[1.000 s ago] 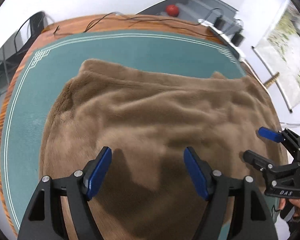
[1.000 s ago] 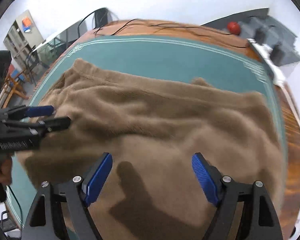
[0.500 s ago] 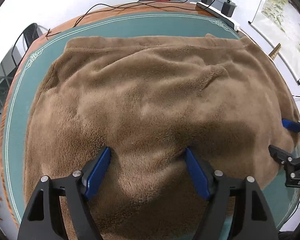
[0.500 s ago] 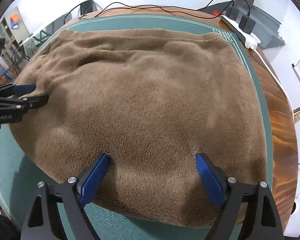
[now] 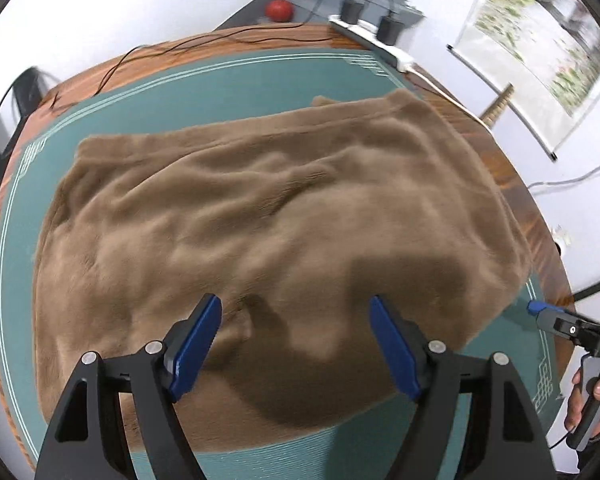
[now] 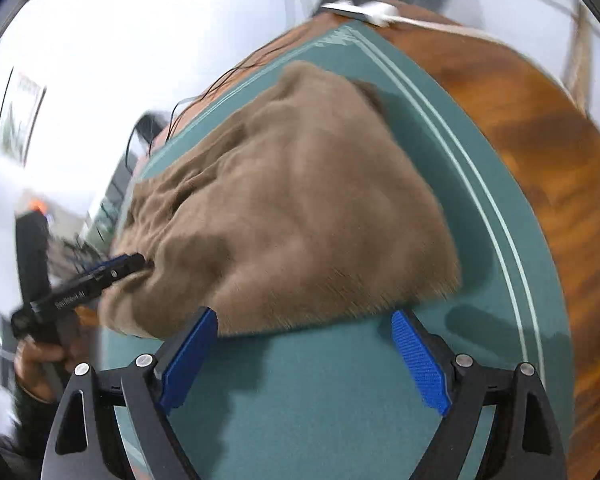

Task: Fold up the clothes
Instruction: 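Smooth the flattened fleece with both open grippers, then grasp the fleece edge with the right gripper and lift it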

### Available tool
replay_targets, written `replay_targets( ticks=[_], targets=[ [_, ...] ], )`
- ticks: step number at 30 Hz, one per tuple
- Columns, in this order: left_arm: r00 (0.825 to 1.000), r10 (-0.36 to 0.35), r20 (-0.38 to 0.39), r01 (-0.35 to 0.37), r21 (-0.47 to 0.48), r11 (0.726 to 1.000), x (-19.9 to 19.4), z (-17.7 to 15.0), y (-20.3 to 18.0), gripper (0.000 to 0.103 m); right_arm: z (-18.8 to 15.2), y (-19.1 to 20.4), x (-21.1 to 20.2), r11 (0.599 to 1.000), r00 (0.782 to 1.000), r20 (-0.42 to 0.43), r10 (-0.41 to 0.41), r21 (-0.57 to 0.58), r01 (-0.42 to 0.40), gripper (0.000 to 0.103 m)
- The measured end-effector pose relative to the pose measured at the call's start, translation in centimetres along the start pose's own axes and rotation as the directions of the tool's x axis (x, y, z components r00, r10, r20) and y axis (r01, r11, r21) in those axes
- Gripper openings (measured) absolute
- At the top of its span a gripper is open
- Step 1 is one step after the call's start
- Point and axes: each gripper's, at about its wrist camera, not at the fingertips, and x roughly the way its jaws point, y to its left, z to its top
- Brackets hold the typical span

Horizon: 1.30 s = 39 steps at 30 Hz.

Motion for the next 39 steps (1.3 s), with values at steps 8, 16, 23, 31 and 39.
replay_targets(
  ticks=[8, 16, 23, 31, 39],
  targets=[
    [1.000, -0.018, -0.018, 0.018, 0.044, 0.999, 0.1, 0.3, -2.0, 0.080, -1.3, -4.2, -0.6, 0.965, 0.995, 0.046, 0.087, 0.245, -0.096, 0.091],
    [1.000, -0.014, -0.016, 0.014, 0.021, 1.000, 0.2, 0.5, -0.8, 0.080, -0.6, -3.3, 2.2, 0.941, 0.988, 0.077, 0.132, 0.305, -0.149, 0.091],
    [0.999, -0.027, -0.037, 0.026, -0.034, 0.999, 0.9, 0.2, 1.4, 0.080, 1.2, -1.9, 3.5, 0.924, 0.987, 0.150, 0.051, 0.369, -0.103, 0.091],
    [0.998, -0.055, -0.022, 0.054, -0.024, 0.998, 0.9, 1.1, 1.7, 0.080, 2.7, -0.2, 5.2, 0.910, 0.975, 0.223, -0.003, 0.404, -0.090, 0.091],
    [0.994, -0.111, -0.023, 0.109, -0.049, 0.993, 1.2, 2.9, 1.2, 0.080, 3.1, 0.0, 5.6, 0.916, 0.970, 0.238, -0.039, 0.396, -0.060, 0.057]
  ],
)
